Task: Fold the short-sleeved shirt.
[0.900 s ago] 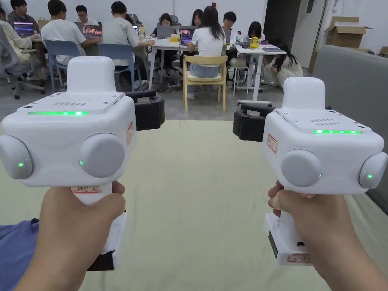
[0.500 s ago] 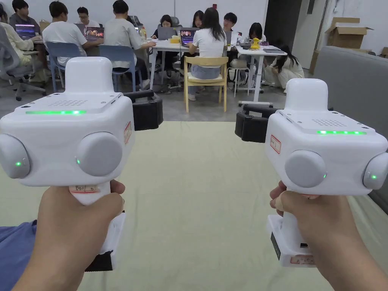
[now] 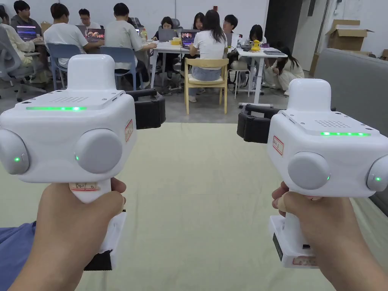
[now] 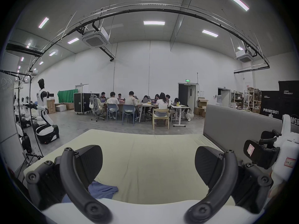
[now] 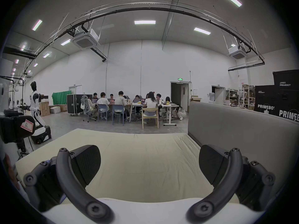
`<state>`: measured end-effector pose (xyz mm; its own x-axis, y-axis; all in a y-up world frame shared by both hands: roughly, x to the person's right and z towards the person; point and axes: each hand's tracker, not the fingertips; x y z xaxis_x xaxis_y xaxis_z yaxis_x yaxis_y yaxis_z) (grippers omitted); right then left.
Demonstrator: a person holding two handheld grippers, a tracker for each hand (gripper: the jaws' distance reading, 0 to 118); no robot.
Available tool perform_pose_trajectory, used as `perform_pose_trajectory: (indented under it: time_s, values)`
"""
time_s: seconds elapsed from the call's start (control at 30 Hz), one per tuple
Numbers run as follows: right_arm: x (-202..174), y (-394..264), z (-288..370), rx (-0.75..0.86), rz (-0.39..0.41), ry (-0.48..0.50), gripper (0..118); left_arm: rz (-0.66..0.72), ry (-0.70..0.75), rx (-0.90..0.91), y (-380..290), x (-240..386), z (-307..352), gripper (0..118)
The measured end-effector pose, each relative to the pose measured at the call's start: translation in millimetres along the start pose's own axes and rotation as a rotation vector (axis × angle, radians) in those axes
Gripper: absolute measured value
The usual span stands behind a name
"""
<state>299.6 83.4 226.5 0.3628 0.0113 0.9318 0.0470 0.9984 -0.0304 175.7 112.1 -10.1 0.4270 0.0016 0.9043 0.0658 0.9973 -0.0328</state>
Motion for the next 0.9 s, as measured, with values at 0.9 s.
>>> perform_pose_trajectory:
  time_s: [0.9]
  values:
    - [-3.0,0.7,3.3,0.009,-0.005,0.002,118,-0.019,0.023,0.033,-0.3,2.4,6.4,118]
